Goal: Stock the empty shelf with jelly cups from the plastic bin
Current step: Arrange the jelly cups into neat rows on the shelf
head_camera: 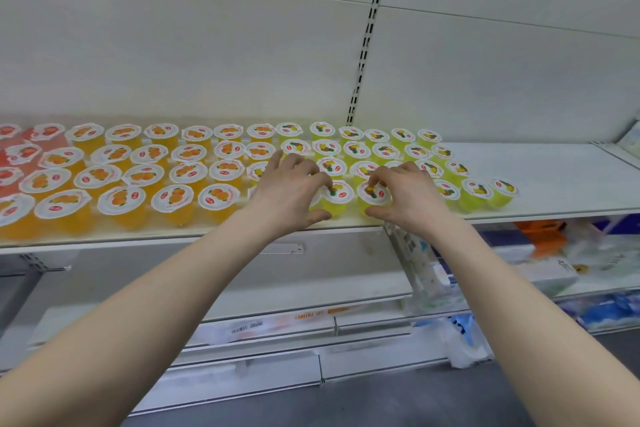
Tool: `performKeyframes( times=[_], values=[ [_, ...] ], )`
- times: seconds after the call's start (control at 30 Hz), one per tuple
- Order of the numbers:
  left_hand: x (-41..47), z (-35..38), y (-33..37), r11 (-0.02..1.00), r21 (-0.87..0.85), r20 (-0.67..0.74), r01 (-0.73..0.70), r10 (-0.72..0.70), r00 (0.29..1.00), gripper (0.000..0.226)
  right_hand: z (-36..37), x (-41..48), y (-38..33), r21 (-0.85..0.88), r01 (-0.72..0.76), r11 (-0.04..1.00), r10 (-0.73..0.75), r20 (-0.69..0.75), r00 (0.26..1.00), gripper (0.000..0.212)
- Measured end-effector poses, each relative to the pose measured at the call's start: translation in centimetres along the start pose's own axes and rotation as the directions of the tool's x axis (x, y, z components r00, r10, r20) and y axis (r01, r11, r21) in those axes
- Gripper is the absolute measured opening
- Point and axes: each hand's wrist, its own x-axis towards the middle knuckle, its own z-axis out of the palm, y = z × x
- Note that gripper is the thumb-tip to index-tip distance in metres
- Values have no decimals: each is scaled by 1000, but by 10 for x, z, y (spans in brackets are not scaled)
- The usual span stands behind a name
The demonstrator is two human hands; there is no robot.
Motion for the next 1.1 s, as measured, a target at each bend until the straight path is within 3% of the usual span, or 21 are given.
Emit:
performKeyframes(
  times=[0.17,0.33,0.53,1.1],
  values=[
    [-12,-4,-13,1000,-9,-39,28,-29,999,71,-3,1,-4,-24,58,998,-58,1,998,64],
    [-35,-8,-38,995,-1,-91,98,-98,991,80,-13,14,-36,14,165,986,-164,-43,986,68],
    [-54,-10,-55,985,35,-53,170,-168,984,74,4,29,-75,76,295,952,-298,22,954,63],
    [-61,-3,-57,964,52,-65,259,-256,965,59,17,38,-89,102,337,936,-339,5,941,45]
  ],
)
